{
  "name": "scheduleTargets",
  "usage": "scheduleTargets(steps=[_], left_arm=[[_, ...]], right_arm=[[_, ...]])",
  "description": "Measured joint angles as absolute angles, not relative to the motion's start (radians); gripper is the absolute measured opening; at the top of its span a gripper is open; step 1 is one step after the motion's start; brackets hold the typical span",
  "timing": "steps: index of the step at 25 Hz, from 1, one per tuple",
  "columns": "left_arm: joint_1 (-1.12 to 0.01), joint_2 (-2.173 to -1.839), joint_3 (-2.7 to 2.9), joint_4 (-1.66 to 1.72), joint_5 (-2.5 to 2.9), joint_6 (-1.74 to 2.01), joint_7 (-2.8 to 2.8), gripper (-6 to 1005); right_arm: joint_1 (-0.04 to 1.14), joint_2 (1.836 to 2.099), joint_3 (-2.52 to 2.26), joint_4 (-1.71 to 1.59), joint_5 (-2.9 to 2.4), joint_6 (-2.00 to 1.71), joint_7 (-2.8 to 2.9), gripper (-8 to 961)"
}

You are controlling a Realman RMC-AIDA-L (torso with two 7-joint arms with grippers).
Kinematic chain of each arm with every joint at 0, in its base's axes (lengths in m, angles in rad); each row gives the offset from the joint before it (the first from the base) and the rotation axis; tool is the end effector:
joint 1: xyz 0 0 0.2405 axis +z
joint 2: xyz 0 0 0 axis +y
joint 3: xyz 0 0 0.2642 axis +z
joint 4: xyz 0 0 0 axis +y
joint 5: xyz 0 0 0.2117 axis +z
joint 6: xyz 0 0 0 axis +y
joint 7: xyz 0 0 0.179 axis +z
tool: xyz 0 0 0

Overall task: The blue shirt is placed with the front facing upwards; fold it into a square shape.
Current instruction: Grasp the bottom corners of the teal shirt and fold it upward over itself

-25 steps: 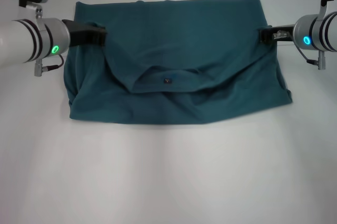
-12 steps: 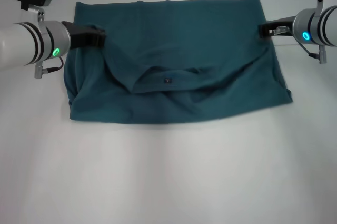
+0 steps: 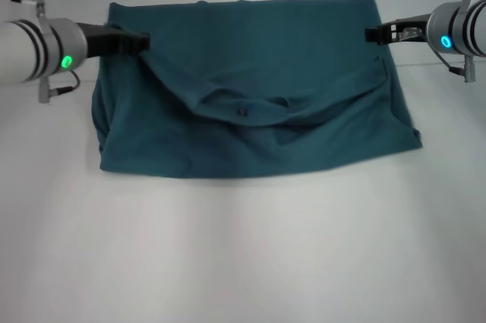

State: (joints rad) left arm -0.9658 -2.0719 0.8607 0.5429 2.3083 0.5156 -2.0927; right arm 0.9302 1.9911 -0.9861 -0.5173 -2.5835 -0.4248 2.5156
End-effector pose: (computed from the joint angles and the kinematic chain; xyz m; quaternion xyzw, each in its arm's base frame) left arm -0.1935 0.5401 -0.0162 -0.8236 -0.3401 -0.1135 0.4394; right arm 0.2436 0.5456 0.0234 -0.7675 0.3923 0.0574 0.5037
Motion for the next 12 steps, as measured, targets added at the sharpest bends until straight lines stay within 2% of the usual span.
scheduleTargets(steps=[6,7,8,11,12], left_arm=[[-0.947,-2.065,0.862,0.578,2.330,0.550,-2.141,482],[-0.934,-2.082,0.864,0.619,2.330,0.591,-2.123,511],[-0.934,-2.082,0.864,0.619,2.330,0.591,-2.123,545],[-0.916,-2.112,0.876,0.677,2.330,0.636,-2.096,648],[-0.911,-2.119,0.880,0.693,2.330,0.644,-2.096,682]], right_arm=[[0.912,1.989,-0.984,-0.540,-2.579,-0.444,2.517,585],[0.904,1.990,-0.983,-0.547,-2.579,-0.446,2.517,616],[0.904,1.990,-0.983,-0.547,-2.579,-0.446,2.517,647],[0.895,1.992,-0.983,-0.552,-2.579,-0.447,2.517,738],[0.894,1.992,-0.983,-0.552,-2.579,-0.448,2.517,734]])
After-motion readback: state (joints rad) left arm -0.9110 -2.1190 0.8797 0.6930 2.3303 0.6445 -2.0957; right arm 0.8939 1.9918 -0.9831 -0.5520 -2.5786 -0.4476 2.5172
